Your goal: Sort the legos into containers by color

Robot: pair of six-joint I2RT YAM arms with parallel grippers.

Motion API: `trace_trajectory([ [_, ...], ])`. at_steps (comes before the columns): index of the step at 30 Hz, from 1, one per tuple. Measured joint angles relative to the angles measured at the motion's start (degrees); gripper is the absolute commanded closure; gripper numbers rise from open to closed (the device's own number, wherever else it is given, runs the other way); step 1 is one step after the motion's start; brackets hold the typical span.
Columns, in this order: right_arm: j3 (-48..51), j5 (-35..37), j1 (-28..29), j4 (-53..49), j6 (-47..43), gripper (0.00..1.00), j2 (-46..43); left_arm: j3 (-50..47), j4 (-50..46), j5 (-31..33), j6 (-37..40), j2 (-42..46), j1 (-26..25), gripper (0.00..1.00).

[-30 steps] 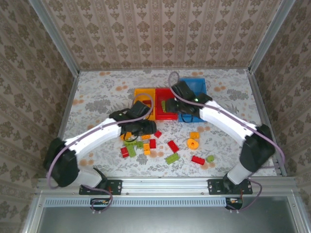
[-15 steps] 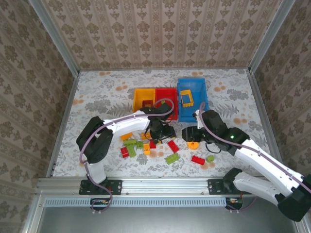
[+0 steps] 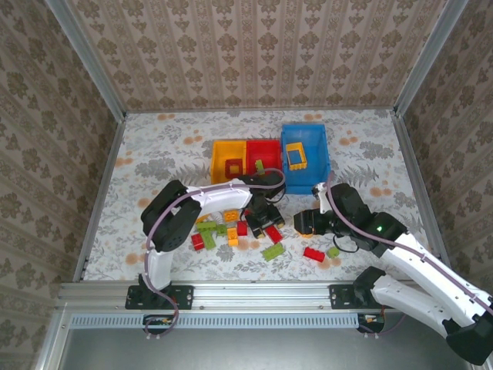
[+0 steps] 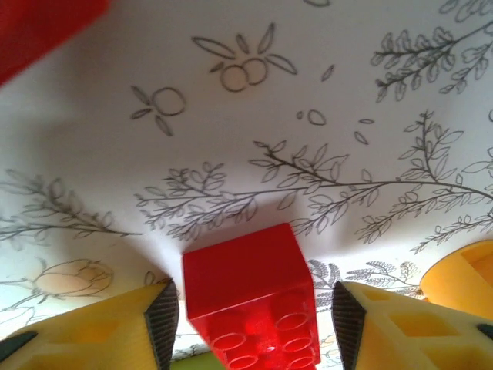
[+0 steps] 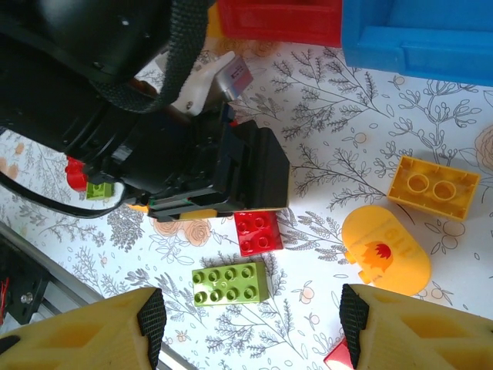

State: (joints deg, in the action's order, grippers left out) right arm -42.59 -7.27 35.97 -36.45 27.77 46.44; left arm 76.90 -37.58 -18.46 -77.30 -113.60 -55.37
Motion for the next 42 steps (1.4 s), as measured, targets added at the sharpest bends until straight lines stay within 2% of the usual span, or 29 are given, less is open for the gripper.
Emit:
trace_trajectory([
  [6, 0.0, -1.0, 0.0, 0.0, 0.0, 0.36, 0.2, 0.3, 0.4, 0.3, -1.1, 0.0, -0.2, 0.78],
  [8, 0.0, -1.2, 0.0, 0.1, 0.0, 0.36, 0.5, 0.4, 0.6, 0.9, -0.9, 0.2, -0.2, 0.82],
  [13, 0.0, -1.4, 0.0, 0.4, 0.0, 0.38, 1.2, 1.5, -2.4, 7.3, 1.7, 2.1, 0.2, 0.84],
  [16, 0.0, -1.4, 0.0, 1.5, -0.1, 0.4, 1.3, 2.7, -6.5, 12.3, 4.9, 6.3, 1.8, 0.85],
  [20, 0.0, -1.0, 0.5, 5.8, -0.7, 0.4, 2.3, 7.0, -12.2, 19.1, 11.2, 12.5, 6.2, 0.86],
  [24, -0.3, 1.2, 2.5, 11.2, -2.5, 0.37, 6.3, 13.8, -16.7, 24.9, 19.9, 13.6, 12.1, 0.86],
  [28, -3.6, 3.8, 4.6, 15.6, -5.4, 0.36, 14.0, 21.6, -20.2, 29.3, 29.2, 10.0, 17.4, 0.87],
  [32, -8.8, 5.3, 5.2, 18.9, -7.1, 0.36, 21.3, 30.9, -22.6, 32.5, 36.9, 2.1, 20.9, 0.87],
  [38, -12.5, 6.0, 5.2, 21.9, -8.4, 0.33, 25.8, 41.2, -25.4, 35.1, 44.0, -9.7, 22.9, 0.86],
  [42, -13.2, 5.6, 5.2, 24.3, -8.6, 0.31, 28.2, 45.2, -26.6, 35.8, 46.2, -14.3, 23.2, 0.85],
])
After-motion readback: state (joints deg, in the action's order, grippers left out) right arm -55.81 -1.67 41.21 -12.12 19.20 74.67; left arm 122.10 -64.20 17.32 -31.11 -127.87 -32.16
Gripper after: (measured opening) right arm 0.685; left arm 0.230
